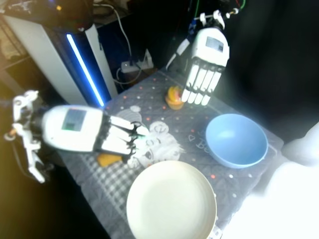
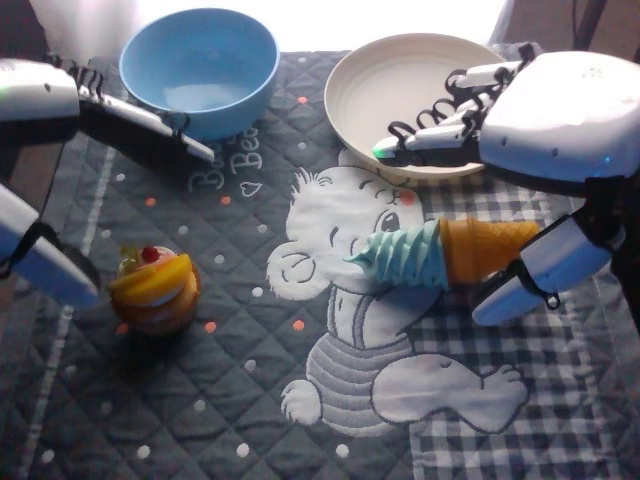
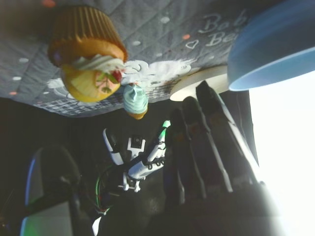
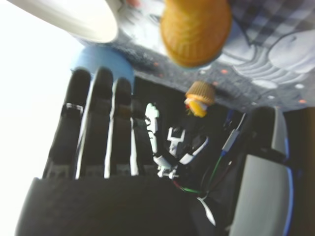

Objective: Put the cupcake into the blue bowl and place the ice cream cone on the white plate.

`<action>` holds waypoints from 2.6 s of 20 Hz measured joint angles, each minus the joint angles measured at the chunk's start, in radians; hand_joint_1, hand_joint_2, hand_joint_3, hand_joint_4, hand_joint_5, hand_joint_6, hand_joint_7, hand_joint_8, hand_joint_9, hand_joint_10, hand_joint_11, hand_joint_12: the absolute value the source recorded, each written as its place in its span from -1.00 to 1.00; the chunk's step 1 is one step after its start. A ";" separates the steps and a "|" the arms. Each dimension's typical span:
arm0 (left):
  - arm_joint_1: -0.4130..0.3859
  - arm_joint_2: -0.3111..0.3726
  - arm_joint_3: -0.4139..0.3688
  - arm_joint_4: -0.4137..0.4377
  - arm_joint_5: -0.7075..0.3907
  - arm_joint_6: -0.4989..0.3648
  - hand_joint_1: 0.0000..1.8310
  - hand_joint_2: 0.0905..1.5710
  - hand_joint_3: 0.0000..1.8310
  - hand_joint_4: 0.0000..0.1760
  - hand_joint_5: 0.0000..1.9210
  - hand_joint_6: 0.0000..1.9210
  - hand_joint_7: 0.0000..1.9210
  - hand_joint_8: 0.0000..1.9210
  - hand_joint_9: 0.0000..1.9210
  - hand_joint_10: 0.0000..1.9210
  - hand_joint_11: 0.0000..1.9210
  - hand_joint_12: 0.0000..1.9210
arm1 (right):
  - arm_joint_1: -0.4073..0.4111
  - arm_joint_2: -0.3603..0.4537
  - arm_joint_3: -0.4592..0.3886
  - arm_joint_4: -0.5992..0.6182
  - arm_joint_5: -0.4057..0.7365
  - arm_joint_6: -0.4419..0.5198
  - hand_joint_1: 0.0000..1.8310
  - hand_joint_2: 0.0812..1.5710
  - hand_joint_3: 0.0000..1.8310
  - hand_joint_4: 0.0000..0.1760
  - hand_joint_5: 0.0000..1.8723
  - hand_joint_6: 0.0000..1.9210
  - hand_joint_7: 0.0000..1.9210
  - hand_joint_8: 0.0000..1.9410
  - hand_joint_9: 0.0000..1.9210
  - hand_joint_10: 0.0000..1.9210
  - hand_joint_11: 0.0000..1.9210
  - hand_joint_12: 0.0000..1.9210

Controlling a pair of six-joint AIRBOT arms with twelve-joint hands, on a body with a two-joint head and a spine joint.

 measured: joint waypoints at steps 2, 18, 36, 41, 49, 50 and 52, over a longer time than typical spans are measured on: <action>0.009 -0.008 0.000 0.001 -0.001 -0.007 -0.11 -0.17 -1.00 -1.00 -0.56 -1.00 -0.41 -0.99 -0.41 -0.99 -0.59 -0.60 | 0.000 -0.010 0.005 -0.005 -0.011 0.000 -0.22 -0.12 -1.00 -1.00 -0.70 -1.00 -0.45 -1.00 -0.38 -1.00 -0.78 0.44; 0.076 -0.046 0.008 0.031 -0.014 -0.040 -0.11 -0.22 -1.00 -1.00 -0.49 -1.00 -0.37 -1.00 -0.36 -1.00 -0.78 -0.06 | 0.000 -0.038 0.022 -0.003 -0.029 0.051 -0.34 -0.13 -1.00 -1.00 -0.73 -1.00 -0.41 -1.00 -0.33 -0.99 -0.70 0.30; 0.106 -0.071 0.022 0.007 -0.014 -0.040 -0.16 -0.21 -1.00 -1.00 -0.51 -1.00 -0.39 -1.00 -0.38 -1.00 -0.73 -0.20 | -0.016 -0.060 0.034 0.095 -0.015 0.052 -0.39 -0.15 -1.00 -1.00 -0.70 -1.00 -0.40 -1.00 -0.31 -0.99 -0.62 0.17; 0.112 -0.083 0.029 0.001 -0.009 -0.039 -0.14 -0.20 -1.00 -1.00 -0.52 -1.00 -0.39 -1.00 -0.34 -0.99 -0.65 -0.20 | -0.064 -0.071 0.039 0.154 0.037 0.052 -0.38 -0.16 -1.00 -1.00 -0.67 -0.99 -0.35 -0.99 -0.29 -0.99 -0.64 0.23; 0.116 -0.103 0.040 0.000 -0.003 -0.039 -0.17 -0.16 -1.00 -1.00 -0.51 -0.99 -0.38 -0.99 -0.33 -0.99 -0.65 -0.14 | -0.086 -0.081 0.049 0.186 0.053 0.051 -0.39 -0.13 -1.00 -1.00 -0.65 -1.00 -0.37 -1.00 -0.28 -1.00 -0.62 0.18; 0.121 -0.102 0.040 -0.001 -0.005 -0.039 -0.17 -0.16 -1.00 -1.00 -0.52 -1.00 -0.39 -1.00 -0.34 -0.99 -0.66 -0.15 | -0.098 -0.082 0.051 0.197 0.057 0.052 -0.40 -0.11 -1.00 -1.00 -0.66 -1.00 -0.38 -1.00 -0.28 -1.00 -0.61 0.19; 0.122 -0.102 0.040 0.002 -0.002 -0.039 -0.18 -0.16 -1.00 -1.00 -0.53 -1.00 -0.40 -1.00 -0.34 -1.00 -0.66 -0.14 | -0.117 -0.089 0.064 0.216 0.049 0.051 -0.39 -0.11 -1.00 -1.00 -0.67 -1.00 -0.39 -1.00 -0.31 -1.00 -0.66 0.23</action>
